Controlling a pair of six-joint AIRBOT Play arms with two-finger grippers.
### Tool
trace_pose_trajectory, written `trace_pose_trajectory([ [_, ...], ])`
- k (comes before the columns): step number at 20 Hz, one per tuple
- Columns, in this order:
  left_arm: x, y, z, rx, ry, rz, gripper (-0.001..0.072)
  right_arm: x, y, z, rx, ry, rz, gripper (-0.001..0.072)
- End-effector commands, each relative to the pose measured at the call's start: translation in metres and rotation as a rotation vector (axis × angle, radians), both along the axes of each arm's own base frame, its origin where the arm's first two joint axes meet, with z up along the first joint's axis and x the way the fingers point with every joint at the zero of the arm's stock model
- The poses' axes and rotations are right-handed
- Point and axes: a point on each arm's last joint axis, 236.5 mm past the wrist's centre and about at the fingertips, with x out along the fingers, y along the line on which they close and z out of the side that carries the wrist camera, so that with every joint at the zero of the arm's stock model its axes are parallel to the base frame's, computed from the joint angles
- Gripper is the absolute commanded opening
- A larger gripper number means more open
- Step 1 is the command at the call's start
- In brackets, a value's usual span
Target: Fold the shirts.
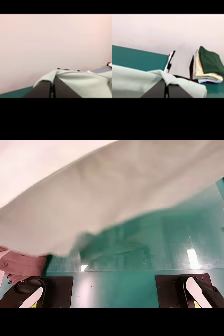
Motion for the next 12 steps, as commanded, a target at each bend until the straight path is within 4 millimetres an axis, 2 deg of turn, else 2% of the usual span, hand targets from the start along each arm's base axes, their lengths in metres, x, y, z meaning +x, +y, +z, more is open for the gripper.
trace_pose_trajectory([
  [1, 0.061, 0.019, -0.067, 0.099, 0.239, 0.141, 0.0023, 0.011, 0.007, -0.016, 0.016, 0.087, 0.049, 0.0014],
  [3, 0.115, 0.014, -0.144, 0.183, 0.469, 0.158, 0.0024, 0.04, 0.01, -0.057, 0.064, 0.212, 0.102, 0.0014],
  [4, 0.138, 0.009, -0.181, 0.213, 0.57, 0.153, 0.0025, 0.059, 0.007, -0.091, 0.09, 0.315, 0.102, 0.0014],
  [6, 0.187, 0.001, -0.267, 0.265, 0.763, 0.149, 0.0025, 0.091, -0.001, -0.174, 0.1, 0.548, 0.073, 0.0015],
  [9, 0.238, -0.008, -0.393, 0.294, 0.998, 0.155, 0.0025, 0.117, -0.003, -0.303, 0.072, 0.866, 0.065, 0.0014],
  [11, 0.268, -0.009, -0.459, 0.312, 1.08, 0.174, 0.0025, 0.133, -0.004, -0.372, 0.104, 0.996, 0.063, 0.0015],
  [12, 0.283, -0.007, -0.483, 0.311, 1.098, 0.188, 0.0025, 0.141, -0.005, -0.396, 0.119, 1.038, 0.06, 0.0015],
])
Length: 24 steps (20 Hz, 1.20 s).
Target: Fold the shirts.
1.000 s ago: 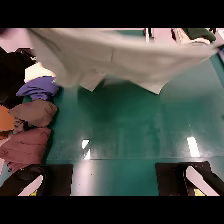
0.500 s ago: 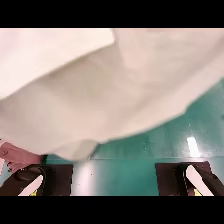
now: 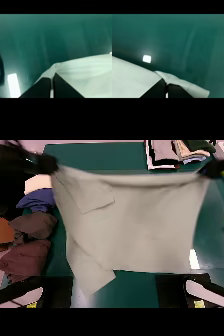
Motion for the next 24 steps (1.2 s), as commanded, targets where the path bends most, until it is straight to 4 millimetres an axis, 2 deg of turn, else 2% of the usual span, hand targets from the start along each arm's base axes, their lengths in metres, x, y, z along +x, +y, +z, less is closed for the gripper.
trace_pose_trajectory([
  [1, 0.048, 0.004, -0.105, 0.008, 0.112, 0.057, 0.0024, 0.022, -0.002, -0.109, 0.003, 0.217, -0.006, 0.0014],
  [2, 0.063, 0.005, -0.113, -0.03, 0.093, 0.082, 0.0024, 0.032, -0.004, -0.12, 0.006, 0.232, -0.007, 0.0015],
  [4, 0.086, 0.014, -0.114, -0.097, 0.054, 0.133, 0.0024, 0.059, -0.008, -0.126, 0.004, 0.218, -0.009, 0.0014],
  [6, 0.093, 0.026, -0.11, -0.134, 0.048, 0.167, 0.0024, 0.08, -0.007, -0.116, 0.02, 0.184, -0.002, 0.0015],
  [7, 0.089, 0.03, -0.112, -0.13, 0.071, 0.163, 0.0024, 0.083, -0.007, -0.111, 0.02, 0.181, 0.005, 0.0015],
  [9, 0.068, 0.034, -0.129, -0.091, 0.177, 0.124, 0.0024, 0.076, -0.006, -0.109, 0.013, 0.213, 0.021, 0.0015],
  [11, 0.041, 0.032, -0.153, -0.045, 0.292, 0.06, 0.0024, 0.058, -0.003, -0.121, 0.021, 0.284, 0.038, 0.0015],
  [13, 0.022, 0.03, -0.176, -0.039, 0.369, 0.04, 0.0025, 0.043, 0.0, -0.138, 0.031, 0.327, 0.033, 0.0015],
  [16, 0.006, 0.029, -0.206, -0.051, 0.43, 0.052, 0.0025, 0.022, 0.003, -0.166, 0.045, 0.384, 0.017, 0.0016],
  [18, -0.003, 0.029, -0.217, -0.053, 0.459, 0.055, 0.0027, 0.012, 0.005, -0.181, 0.054, 0.406, 0.004, 0.0038],
  [19, -0.003, 0.029, -0.217, -0.051, 0.461, 0.054, 0.0143, 0.009, 0.006, -0.185, 0.065, 0.415, -0.009, 0.0258],
  [20, -0.003, 0.03, -0.214, -0.048, 0.454, 0.054, 0.048, 0.006, 0.007, -0.185, 0.077, 0.433, -0.026, 0.0398],
  [21, -0.006, 0.03, -0.207, -0.049, 0.454, 0.054, 0.0546, 0.0, 0.009, -0.182, 0.081, 0.454, -0.021, 0.0397],
  [23, -0.022, 0.034, -0.187, -0.023, 0.461, 0.033, 0.0549, -0.011, 0.01, -0.164, 0.077, 0.441, -0.011, 0.0396],
  [24, -0.036, 0.04, -0.179, 0.003, 0.475, 0.035, 0.0549, -0.017, 0.011, -0.152, 0.072, 0.41, -0.014, 0.0395],
])
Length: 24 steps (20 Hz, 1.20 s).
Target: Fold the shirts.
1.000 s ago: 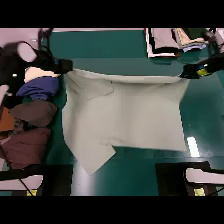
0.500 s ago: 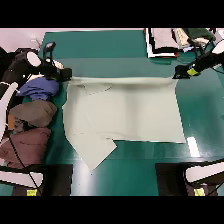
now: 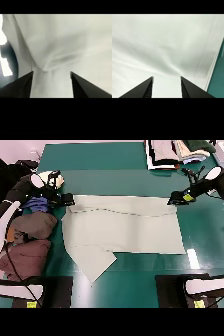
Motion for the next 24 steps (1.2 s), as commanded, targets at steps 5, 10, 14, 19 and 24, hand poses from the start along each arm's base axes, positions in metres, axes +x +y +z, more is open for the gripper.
trace_pose_trajectory([
  [5, -0.148, 0.019, -0.011, 0.043, 0.196, 0.047, 0.0549, -0.07, 0.015, 0.05, -0.01, -0.091, 0.006, 0.0395],
  [10, -0.249, 0.013, -0.047, -0.019, 0.322, 0.126, 0.0549, -0.096, 0.019, 0.052, -0.015, -0.121, -0.002, 0.0395],
  [14, -0.266, -0.012, -0.062, -0.145, 0.365, 0.164, 0.0549, -0.097, 0.019, 0.056, -0.017, -0.135, -0.003, 0.0395],
  [19, -0.262, -0.05, -0.069, -0.259, 0.309, 0.141, 0.0548, -0.095, 0.029, 0.059, 0.028, -0.143, -0.007, 0.0395],
  [24, -0.273, -0.072, -0.068, -0.267, 0.324, 0.096, 0.0293, -0.097, 0.028, 0.061, 0.033, -0.146, -0.011, 0.0395],
])
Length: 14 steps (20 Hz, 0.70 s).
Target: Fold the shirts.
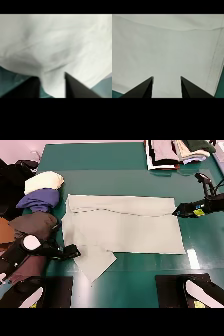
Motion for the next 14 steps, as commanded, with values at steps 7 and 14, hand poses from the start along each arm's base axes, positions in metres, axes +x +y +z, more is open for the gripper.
trace_pose_trajectory([
  [7, 0.029, -0.012, 0.044, 0.005, -0.128, -0.076, 0.0023, -0.083, -0.089, -0.054, -0.059, 0.228, -0.263, 0.042],
  [14, 0.041, -0.015, 0.058, -0.002, -0.184, -0.089, 0.0023, -0.151, -0.076, -0.139, 0.2, 0.497, -0.484, 0.0502],
])
